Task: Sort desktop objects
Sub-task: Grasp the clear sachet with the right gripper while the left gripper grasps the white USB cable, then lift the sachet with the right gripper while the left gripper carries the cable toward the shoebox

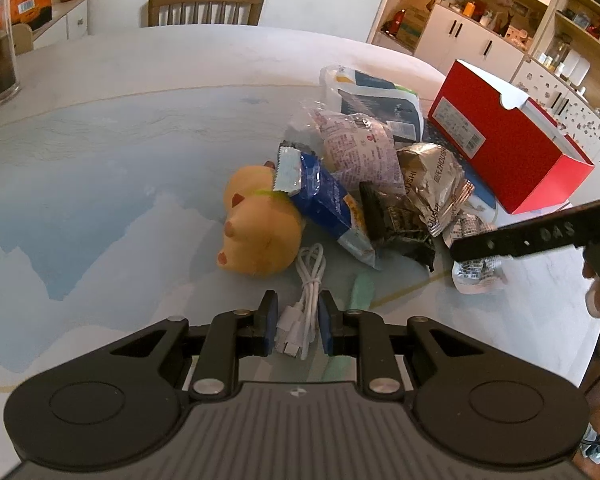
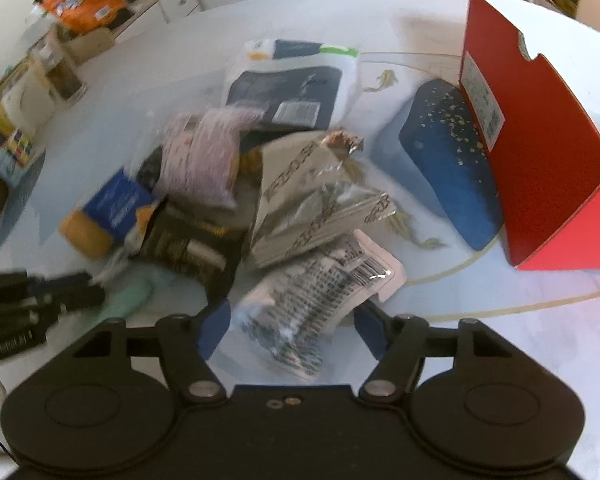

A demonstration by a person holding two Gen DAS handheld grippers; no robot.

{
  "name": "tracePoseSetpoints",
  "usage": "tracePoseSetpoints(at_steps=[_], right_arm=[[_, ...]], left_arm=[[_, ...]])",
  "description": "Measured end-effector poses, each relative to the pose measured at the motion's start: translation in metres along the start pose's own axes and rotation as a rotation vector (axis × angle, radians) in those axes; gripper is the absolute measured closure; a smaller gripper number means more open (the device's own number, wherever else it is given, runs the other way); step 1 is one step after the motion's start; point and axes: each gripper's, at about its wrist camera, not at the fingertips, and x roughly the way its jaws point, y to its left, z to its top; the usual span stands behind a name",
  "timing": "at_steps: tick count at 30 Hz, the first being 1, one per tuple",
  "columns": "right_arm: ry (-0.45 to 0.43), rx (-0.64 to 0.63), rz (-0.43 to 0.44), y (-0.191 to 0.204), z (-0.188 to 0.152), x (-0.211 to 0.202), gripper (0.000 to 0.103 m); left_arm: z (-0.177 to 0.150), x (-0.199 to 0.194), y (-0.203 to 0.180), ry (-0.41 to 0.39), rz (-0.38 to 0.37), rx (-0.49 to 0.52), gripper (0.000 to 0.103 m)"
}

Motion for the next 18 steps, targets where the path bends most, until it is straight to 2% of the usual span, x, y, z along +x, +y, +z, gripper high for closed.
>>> tracePoseSetpoints(at_steps=[1,6,11,12,13,15,18], right_arm=[[0.0,0.01,-0.008,-0.001,0.002,0.002,0.041],[-0.013,-0.039,-0.048,0.007,0.002,0.005,0.044],[-0.025,-0.078,-0.06,0.013,-0.002,0.002,0.053],[-0.03,-0.071,-0.055,0.012,-0.003,0.001,0.059],[-0.036,-0.059,-0.054,0.011,-0.003,0.0,0.066],[-0.046,-0.018,-0.045,0.006,-0.003,-0.002,0.075],[-0.043,-0.015,-0.039,0.003,-0.004,-0.004,0.075]], left_arm=[[0.0,0.001,-0.001,-0.001,0.0,0.007,0.082],[-0.001,0.002,-0.007,-0.004,-0.004,0.048,0.082],[-0.001,0.005,-0.02,-0.002,0.034,0.126,0.083],[-0.001,0.005,-0.021,-0.001,0.039,0.131,0.087],[-0.001,0.006,-0.022,-0.001,0.047,0.132,0.088],[0.0,0.006,-0.021,-0.004,0.048,0.119,0.088],[-0.002,0.005,-0.021,-0.011,0.061,0.116,0.088]])
